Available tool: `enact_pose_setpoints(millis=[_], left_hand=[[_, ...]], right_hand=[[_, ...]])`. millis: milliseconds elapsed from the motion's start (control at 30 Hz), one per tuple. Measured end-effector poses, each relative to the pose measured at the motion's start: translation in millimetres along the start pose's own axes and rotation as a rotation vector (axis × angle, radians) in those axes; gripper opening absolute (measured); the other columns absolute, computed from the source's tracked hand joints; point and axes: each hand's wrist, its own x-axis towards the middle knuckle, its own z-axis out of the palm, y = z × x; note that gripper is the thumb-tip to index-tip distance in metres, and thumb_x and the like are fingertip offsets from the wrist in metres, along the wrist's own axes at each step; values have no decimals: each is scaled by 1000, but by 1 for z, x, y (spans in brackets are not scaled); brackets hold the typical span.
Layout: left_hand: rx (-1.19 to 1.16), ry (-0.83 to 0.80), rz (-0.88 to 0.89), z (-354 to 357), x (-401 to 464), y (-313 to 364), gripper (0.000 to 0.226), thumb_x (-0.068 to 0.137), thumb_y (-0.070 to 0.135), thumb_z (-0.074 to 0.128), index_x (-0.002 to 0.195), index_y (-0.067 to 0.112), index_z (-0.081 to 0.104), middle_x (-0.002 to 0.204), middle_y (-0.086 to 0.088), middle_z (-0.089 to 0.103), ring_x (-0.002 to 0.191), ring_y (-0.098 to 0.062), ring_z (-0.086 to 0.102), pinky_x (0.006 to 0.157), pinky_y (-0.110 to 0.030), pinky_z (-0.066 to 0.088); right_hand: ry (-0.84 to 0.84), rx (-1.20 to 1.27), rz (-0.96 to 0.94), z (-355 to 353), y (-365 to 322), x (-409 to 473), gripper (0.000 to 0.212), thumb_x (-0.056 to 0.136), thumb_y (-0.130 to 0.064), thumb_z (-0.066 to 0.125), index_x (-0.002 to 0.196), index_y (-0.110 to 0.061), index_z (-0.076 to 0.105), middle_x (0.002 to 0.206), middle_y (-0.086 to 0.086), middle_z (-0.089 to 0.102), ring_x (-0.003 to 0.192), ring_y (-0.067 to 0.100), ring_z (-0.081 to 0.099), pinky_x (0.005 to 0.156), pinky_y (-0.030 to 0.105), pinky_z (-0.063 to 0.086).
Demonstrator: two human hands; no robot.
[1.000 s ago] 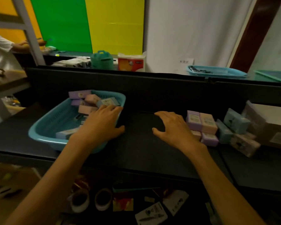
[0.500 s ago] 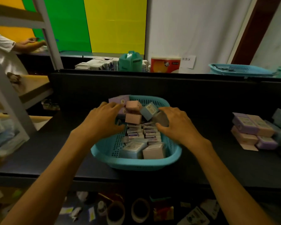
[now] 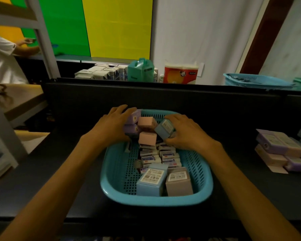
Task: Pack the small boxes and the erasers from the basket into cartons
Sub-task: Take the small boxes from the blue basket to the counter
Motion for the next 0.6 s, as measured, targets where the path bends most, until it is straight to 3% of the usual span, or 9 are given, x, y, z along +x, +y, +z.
enact_pose_setpoints(millis=[133, 400, 600], left_hand=[[-8, -18, 36, 10, 16, 5, 98, 72, 36, 74, 148, 31, 11, 149, 1, 27, 132, -23, 28, 98, -45, 37], [-29, 10, 40, 23, 35, 4, 88, 74, 43, 72, 144, 30, 20, 142, 0, 35, 123, -25, 38, 91, -42, 41], [11, 58, 53, 21, 32, 2, 84, 72, 42, 74, 139, 31, 25, 132, 0, 44, 116, -24, 44, 84, -39, 43]], right_hand=[[-70, -44, -34, 1, 3, 17, 90, 76, -44, 72, 149, -24, 23, 151, -1, 29, 135, 18, 31, 107, 31, 29], [-175, -57, -22, 2, 10, 26, 84, 77, -48, 69, 146, -34, 24, 146, -6, 35, 128, 17, 40, 94, 31, 39], [-217, -97, -27, 7, 16, 18, 96, 77, -49, 68, 149, -39, 6, 153, -7, 24, 133, 18, 36, 98, 34, 38]])
